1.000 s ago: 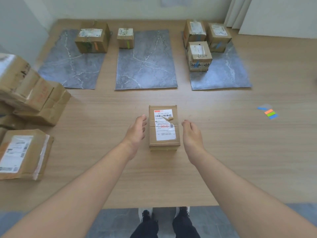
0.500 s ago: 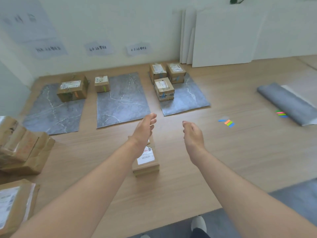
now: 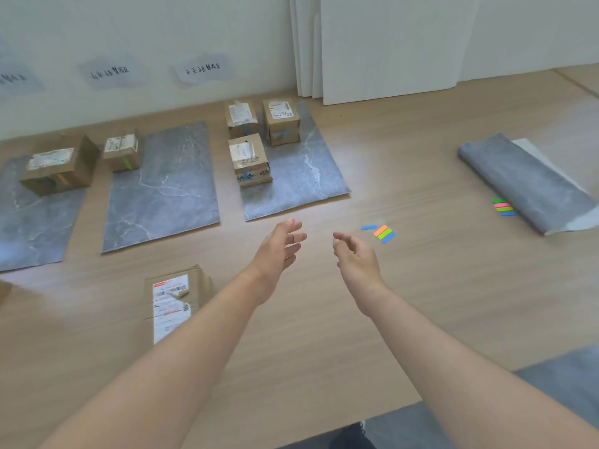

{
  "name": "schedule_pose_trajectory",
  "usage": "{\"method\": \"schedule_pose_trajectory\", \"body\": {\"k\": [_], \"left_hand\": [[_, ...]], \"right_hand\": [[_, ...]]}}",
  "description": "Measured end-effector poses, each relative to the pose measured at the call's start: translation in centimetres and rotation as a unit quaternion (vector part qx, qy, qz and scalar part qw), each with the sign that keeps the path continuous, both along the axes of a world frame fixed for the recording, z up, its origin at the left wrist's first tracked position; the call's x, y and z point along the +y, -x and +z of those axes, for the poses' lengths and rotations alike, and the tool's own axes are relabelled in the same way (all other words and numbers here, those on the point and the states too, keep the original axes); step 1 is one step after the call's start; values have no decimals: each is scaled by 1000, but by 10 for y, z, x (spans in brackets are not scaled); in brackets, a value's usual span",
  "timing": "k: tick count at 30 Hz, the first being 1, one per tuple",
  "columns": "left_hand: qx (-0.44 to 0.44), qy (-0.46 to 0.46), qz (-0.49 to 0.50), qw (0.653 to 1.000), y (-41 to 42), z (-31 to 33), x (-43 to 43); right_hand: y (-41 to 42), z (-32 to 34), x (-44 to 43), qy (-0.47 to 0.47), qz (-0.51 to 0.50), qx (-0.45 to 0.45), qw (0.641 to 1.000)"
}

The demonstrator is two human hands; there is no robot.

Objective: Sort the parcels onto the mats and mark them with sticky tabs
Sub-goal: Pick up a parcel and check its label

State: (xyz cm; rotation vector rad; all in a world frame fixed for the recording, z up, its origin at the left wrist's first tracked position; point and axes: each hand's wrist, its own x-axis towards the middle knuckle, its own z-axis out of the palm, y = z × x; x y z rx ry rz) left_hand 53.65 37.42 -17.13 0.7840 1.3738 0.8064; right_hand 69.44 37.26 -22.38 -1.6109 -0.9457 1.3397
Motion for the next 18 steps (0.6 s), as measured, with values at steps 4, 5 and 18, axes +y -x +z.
{"method": "schedule_pose_trajectory", "body": {"k": [4,5,18], "left_hand": [[-18,24,14,999,-45,-16,31],[-22,29,15,999,-53,-20,38],[-26,101,-3,995,-121,-82,124]], "right_hand": [[-49,-20,26,20,-7,-10,1000],[-58,-24,32,29,-11,-9,999],[-110,-81,108,73,-44,-60,995]]}}
